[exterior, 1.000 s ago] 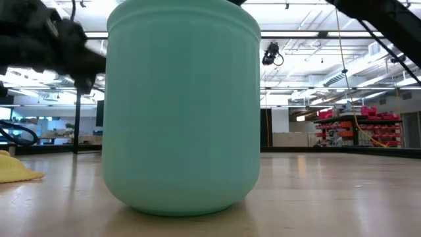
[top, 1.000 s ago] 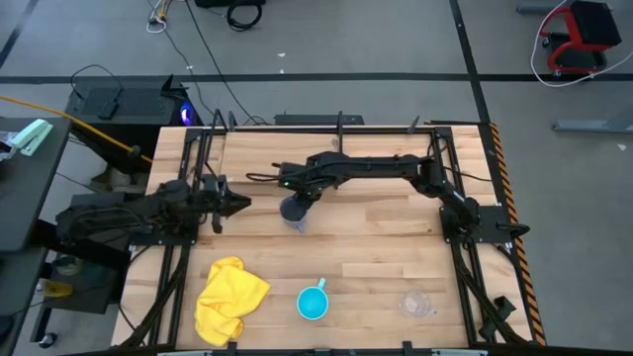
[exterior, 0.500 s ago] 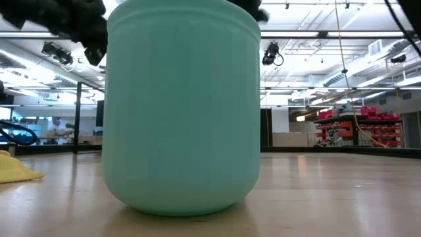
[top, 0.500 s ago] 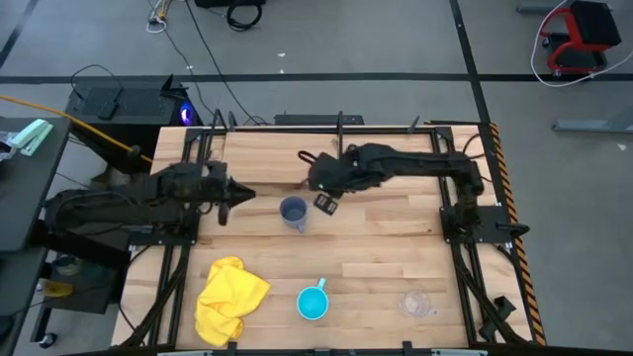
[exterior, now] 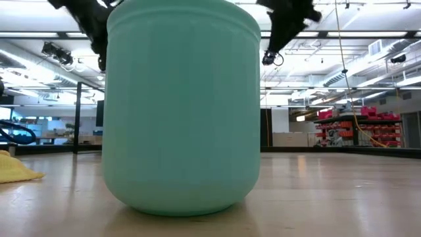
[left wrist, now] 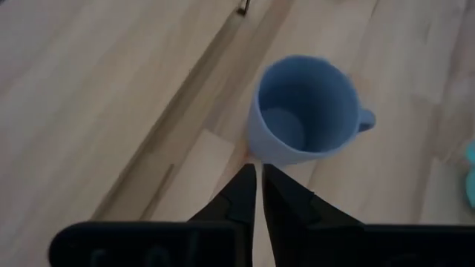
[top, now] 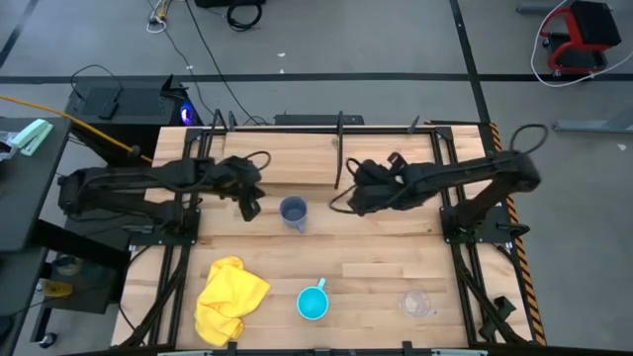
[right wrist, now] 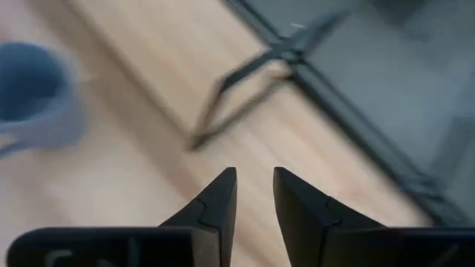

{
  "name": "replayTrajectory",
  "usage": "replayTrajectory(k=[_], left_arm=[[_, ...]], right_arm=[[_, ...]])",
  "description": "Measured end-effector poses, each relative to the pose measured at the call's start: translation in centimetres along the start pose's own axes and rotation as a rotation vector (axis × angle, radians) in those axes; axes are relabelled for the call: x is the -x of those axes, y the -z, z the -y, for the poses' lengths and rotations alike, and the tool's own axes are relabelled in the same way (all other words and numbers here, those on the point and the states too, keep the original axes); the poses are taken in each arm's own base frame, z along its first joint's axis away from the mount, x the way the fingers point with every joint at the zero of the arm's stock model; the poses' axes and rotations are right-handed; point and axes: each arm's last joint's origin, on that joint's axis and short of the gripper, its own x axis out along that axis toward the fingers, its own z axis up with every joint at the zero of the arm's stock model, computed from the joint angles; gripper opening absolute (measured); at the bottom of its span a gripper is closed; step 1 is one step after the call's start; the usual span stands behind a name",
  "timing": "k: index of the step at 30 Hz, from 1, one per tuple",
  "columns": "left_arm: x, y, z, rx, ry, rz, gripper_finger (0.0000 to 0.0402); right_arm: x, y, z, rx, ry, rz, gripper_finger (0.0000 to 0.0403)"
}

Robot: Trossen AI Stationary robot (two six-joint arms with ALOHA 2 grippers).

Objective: Stack small to large cups/mugs on shelf
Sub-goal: Put the blue mug on the shelf

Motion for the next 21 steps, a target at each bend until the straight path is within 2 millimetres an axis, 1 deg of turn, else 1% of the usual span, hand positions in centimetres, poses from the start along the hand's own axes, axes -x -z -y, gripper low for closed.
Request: replayTrajectory(k=[3, 5, 7, 11, 14, 17, 21], left_arm=[[-1.1, -0.6, 0.3, -0.002, 0.005, -0.046, 0.0043], [-1.7, -1.3, 0.6, 0.005, 0.014, -0.062, 0.0052], [-2.2, -2.0, 0.9, 0.025, 0.016, -0.077, 0.0061], [-3.4, -3.3, 1.4, 0.075, 0.005, -0.108, 0.008], [-4.4, -3.8, 1.6, 0.101, -0.015, -0.157, 0.0094], [-5.8, -4.1, 1.8, 0.123, -0.032, -0.198, 0.0104], [-7.8, -4.0, 2.0, 0.135, -0.055, -0.265, 0.0114]], right_arm=[[-0.5, 1.6, 0.4, 0.02, -0.179, 0.031, 0.0096], [-0.6, 2.5, 0.9, 0.04, -0.257, 0.069, 0.0096], [-0.7, 3.4, 1.5, 0.036, -0.3, 0.094, 0.0096], [-0.8, 5.2, 2.7, 0.008, -0.325, 0.077, 0.0095], [-1.0, 6.4, 3.3, -0.012, -0.327, 0.066, 0.0095], [-1.4, 7.4, 3.5, -0.02, -0.333, 0.038, 0.0095], [-1.8, 8.5, 3.3, 0.002, -0.354, -0.006, 0.0095]])
